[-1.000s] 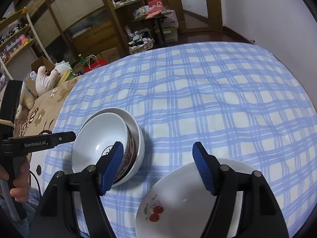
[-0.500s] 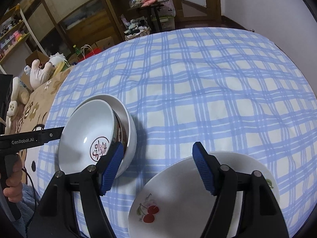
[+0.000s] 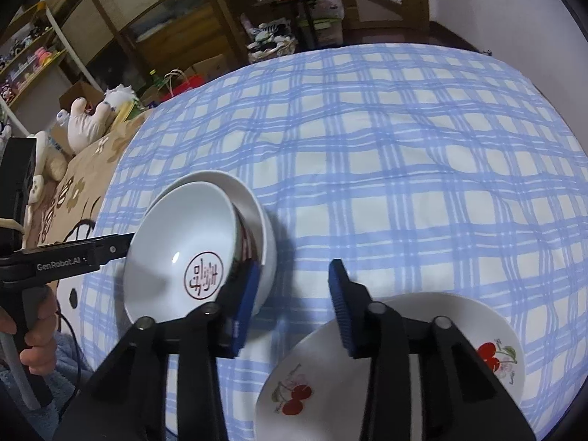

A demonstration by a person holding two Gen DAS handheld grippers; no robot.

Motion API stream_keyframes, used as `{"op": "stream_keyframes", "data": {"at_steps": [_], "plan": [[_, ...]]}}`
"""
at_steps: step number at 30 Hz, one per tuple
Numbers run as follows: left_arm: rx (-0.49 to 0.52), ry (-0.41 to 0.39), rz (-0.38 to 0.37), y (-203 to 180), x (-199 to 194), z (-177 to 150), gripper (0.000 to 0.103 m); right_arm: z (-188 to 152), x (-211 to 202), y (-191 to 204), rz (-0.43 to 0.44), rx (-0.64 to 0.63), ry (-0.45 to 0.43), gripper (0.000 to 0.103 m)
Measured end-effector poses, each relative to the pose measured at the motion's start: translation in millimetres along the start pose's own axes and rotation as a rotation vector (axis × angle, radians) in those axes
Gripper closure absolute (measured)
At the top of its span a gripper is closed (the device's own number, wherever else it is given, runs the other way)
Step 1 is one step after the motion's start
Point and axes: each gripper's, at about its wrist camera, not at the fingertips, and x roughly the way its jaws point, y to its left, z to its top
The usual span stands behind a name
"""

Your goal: Organize plates and bowls

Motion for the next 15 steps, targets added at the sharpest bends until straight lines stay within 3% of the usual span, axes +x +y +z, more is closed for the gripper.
{"op": "stream_keyframes", "data": {"at_steps": [5, 12, 15], "plan": [[-0.014, 0.004, -0.003, -0.8, 0.8, 0.8, 0.052, 5.0, 3.1, -0.7, 0.016, 0.009, 0.051, 0.067], [-0.008, -0.004, -0.023, -4.0, 1.5, 0.3, 0.072, 14.4, 10.4, 0.5, 0.025, 0.019, 0.118, 0.067], [-0.049, 0.005, -0.072, 0.4, 3.2, 1.2, 0.074, 17.4, 13.4, 0.8, 0.059, 0.011, 0.144, 0.08]]}}
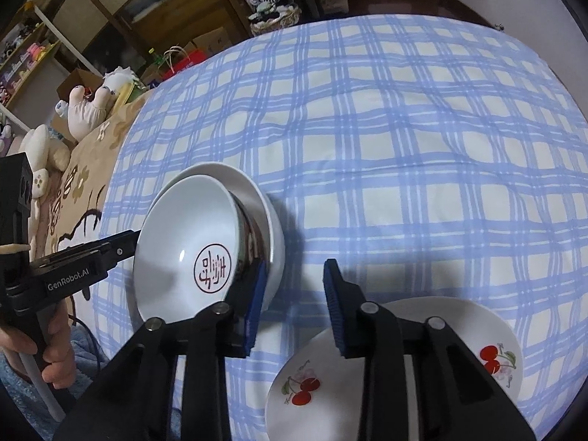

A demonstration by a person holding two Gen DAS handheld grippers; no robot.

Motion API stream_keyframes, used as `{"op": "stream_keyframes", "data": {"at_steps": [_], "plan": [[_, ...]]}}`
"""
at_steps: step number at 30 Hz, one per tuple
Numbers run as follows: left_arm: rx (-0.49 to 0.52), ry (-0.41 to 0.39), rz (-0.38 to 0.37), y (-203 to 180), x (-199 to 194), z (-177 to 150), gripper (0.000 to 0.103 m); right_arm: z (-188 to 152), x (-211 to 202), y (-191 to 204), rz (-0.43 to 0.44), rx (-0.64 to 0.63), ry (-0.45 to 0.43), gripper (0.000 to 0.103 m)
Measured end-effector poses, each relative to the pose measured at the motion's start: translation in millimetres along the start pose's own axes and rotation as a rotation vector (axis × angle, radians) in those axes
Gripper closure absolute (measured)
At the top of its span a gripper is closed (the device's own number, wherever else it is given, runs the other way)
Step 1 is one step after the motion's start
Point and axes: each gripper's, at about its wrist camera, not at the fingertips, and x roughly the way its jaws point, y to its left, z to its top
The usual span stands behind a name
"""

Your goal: Organize plates and bowls

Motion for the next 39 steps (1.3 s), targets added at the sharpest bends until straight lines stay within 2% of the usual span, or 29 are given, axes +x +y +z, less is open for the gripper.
{"op": "stream_keyframes", "data": {"at_steps": [2, 5, 10, 24, 30, 39], "plan": [[-0.03, 0.01, -0.04, 4.5, 2.8, 1.1, 0.075, 1.4, 2.7, 0.4, 0.021, 0.0, 0.011, 0.092], [-0.039, 0.025, -0.046, 4.4, 9.1, 2.1, 0.076, 2.1, 6.3, 1.4, 0.02, 0.006, 0.015, 0.093], [-0.004, 0.013, -0.057, -2.9, 12.4, 2.1, 0.097, 1.5, 9.5, 1.9, 0.028, 0.005, 0.004, 0.095], [-0.029, -0.008, -0.053, -4.5, 12.3, -3.9, 0.097, 0.5, 10.5, -0.3, 0.029, 0.031, -0.01, 0.095], [-0.034, -0.01, -0.067, -5.5, 6.3, -6.3, 0.098, -15.0, 0.4, -0.5, 0.031, 0.052, -0.094, 0.096], [-0.049, -0.004, -0.086, -0.7, 1.5, -8.4, 0.098, -16.3, -7.2, -0.1, 0.043, 0.049, -0.121, 0.096]]}}
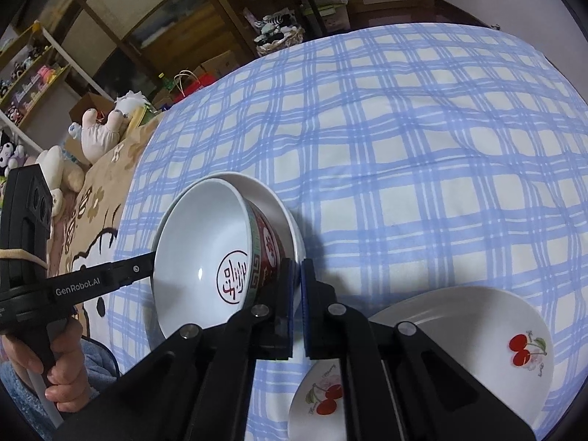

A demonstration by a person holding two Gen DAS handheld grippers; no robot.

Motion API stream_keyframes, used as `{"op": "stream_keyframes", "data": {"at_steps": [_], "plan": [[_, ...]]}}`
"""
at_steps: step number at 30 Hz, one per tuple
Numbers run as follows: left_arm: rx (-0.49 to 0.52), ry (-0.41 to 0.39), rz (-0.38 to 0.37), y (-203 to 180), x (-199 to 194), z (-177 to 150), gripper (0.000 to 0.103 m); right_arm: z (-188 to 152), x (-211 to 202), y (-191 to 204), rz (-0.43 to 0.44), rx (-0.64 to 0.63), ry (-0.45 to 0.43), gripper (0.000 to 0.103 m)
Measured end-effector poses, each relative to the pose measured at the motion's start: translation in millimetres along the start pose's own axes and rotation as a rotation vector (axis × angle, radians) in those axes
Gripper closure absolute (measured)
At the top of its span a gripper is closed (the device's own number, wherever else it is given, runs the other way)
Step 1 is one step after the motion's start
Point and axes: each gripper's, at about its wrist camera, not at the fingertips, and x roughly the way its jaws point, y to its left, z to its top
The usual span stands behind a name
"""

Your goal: Organize plates and bowls

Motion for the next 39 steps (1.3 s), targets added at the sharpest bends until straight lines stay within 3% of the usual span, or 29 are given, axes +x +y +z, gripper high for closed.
{"op": "stream_keyframes", "data": {"at_steps": [8, 22, 39], "plan": [[-0.015, 0.012, -0.024, 1.7, -4.7, -5.8, 0.097, -0.8, -5.4, 0.9, 0.021, -0.008, -0.003, 0.096], [-0.005, -0.05, -0.057, -14.3, -38.4, -16.3, 0.097, -2.6, -47.4, 2.8, 0.048, -0.02, -0.064, 0.096], [0.129, -0.042, -0.083, -96.0, -50.9, -52.9, 0.097, -34.7, -125.4, -41.4, -0.032, 0.04, -0.131, 0.096]]}}
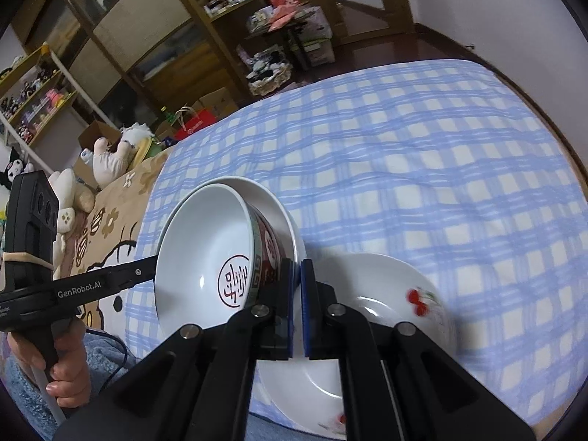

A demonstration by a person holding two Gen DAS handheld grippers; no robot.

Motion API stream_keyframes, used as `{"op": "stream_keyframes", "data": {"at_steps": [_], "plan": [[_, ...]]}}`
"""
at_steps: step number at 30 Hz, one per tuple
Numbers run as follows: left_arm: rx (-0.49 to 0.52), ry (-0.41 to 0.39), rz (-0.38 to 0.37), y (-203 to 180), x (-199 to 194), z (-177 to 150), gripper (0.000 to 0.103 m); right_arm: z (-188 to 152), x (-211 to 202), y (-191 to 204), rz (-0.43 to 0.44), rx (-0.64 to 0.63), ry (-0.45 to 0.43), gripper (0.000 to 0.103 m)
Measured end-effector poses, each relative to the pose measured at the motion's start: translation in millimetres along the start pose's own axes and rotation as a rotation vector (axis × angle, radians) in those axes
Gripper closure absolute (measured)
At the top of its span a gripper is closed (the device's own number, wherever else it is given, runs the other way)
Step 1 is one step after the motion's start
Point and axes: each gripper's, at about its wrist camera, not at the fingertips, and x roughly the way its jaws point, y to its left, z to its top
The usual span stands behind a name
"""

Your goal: Organize plates and bowls

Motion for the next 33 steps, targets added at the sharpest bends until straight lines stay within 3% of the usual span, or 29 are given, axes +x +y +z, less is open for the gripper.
{"op": "stream_keyframes", "data": {"at_steps": [12, 24, 33], "plan": [[0.057, 0.05, -0.035, -50.0, 30.9, -25.4, 0.097, -28.1, -24.5, -51.0, -0.079, 0.068, 0.004, 0.096], [0.078, 0.113, -0.009, -56.2, 70.2, -32.4, 0.097, -52.6, -2.7, -78.9, -0.102, 0.132, 0.028, 0.096], [0.089, 0.128, -0.011, -55.6, 69.6, -33.8, 0.097, -49.1, -5.5, -77.3, -0.112, 0.12, 0.021, 0.096]]}}
